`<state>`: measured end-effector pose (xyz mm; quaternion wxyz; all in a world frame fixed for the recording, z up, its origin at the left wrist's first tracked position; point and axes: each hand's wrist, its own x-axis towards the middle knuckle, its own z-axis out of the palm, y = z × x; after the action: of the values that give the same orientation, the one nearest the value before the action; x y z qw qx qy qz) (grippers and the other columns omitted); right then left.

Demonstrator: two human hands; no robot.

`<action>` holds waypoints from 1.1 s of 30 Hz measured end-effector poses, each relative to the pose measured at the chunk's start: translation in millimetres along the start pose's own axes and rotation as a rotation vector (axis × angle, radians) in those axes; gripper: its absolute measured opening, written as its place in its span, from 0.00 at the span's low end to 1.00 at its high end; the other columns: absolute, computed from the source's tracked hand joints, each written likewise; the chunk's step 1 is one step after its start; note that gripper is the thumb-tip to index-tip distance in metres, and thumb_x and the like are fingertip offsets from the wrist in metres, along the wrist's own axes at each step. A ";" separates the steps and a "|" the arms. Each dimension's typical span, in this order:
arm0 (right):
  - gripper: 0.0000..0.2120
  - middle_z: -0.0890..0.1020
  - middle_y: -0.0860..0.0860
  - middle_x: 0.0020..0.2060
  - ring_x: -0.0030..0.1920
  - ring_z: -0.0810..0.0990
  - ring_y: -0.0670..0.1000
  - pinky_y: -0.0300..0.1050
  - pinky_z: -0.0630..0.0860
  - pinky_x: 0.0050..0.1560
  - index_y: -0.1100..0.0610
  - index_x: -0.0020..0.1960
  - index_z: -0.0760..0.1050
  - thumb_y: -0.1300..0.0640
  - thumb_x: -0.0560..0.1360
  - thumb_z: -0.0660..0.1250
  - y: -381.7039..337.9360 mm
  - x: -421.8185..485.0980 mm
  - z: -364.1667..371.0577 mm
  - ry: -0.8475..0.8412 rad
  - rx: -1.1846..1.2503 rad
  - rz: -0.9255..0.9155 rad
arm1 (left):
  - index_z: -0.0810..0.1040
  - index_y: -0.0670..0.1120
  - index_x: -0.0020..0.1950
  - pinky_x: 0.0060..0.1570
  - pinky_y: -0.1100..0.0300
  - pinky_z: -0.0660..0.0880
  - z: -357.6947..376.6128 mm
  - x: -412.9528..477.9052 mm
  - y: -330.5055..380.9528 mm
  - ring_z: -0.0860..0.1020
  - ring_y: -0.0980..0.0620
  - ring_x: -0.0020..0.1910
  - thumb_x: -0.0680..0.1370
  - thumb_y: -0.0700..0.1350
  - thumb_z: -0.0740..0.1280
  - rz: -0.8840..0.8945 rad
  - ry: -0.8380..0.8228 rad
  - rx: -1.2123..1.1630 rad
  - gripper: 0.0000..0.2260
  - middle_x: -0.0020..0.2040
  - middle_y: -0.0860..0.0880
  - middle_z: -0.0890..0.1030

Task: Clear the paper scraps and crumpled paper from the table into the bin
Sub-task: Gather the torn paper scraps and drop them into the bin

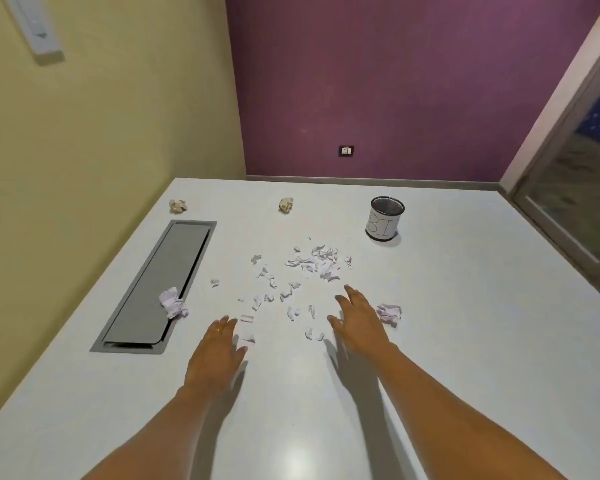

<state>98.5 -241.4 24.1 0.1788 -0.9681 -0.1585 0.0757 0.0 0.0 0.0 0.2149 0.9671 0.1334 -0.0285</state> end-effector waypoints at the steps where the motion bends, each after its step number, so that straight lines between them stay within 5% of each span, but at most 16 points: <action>1: 0.24 0.52 0.54 0.77 0.76 0.51 0.52 0.48 0.53 0.75 0.57 0.73 0.58 0.49 0.80 0.56 1.7 -1.5 4.2 -0.029 0.017 0.033 | 0.55 0.46 0.74 0.73 0.57 0.55 2.3 0.7 -2.7 0.51 0.52 0.76 0.80 0.49 0.57 -0.019 -0.015 -0.009 0.24 0.77 0.49 0.55; 7: 0.28 0.52 0.57 0.76 0.77 0.51 0.53 0.47 0.54 0.74 0.59 0.74 0.56 0.50 0.79 0.59 8.9 -4.0 27.9 -0.144 0.096 0.139 | 0.56 0.44 0.73 0.70 0.52 0.63 17.3 9.9 -14.3 0.52 0.50 0.76 0.78 0.47 0.62 -0.069 -0.026 -0.084 0.26 0.77 0.48 0.54; 18: 0.29 0.49 0.58 0.76 0.77 0.47 0.54 0.49 0.57 0.73 0.58 0.75 0.52 0.47 0.80 0.56 9.0 5.2 51.1 -0.148 0.240 0.249 | 0.59 0.46 0.72 0.69 0.51 0.61 33.0 38.4 -13.9 0.50 0.48 0.76 0.75 0.45 0.67 0.015 -0.022 -0.158 0.28 0.76 0.46 0.56; 28: 0.27 0.52 0.54 0.76 0.77 0.51 0.51 0.44 0.54 0.74 0.57 0.75 0.54 0.54 0.79 0.59 -13.7 4.8 72.8 -0.158 0.227 0.060 | 0.56 0.43 0.74 0.73 0.53 0.54 38.0 57.8 -8.8 0.49 0.47 0.77 0.75 0.43 0.68 0.060 -0.144 -0.171 0.32 0.77 0.45 0.52; 33: 0.22 0.52 0.52 0.77 0.77 0.48 0.51 0.46 0.53 0.76 0.52 0.75 0.56 0.61 0.82 0.52 -22.1 5.0 77.5 -0.195 0.224 -0.021 | 0.59 0.44 0.73 0.72 0.53 0.55 40.3 61.8 -5.4 0.50 0.48 0.76 0.76 0.41 0.66 0.027 -0.166 -0.212 0.28 0.77 0.46 0.55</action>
<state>81.2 -195.2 -39.9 0.2703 -0.9284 -0.1756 0.1847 58.1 2.9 -45.7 0.3265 0.9350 0.1043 -0.0914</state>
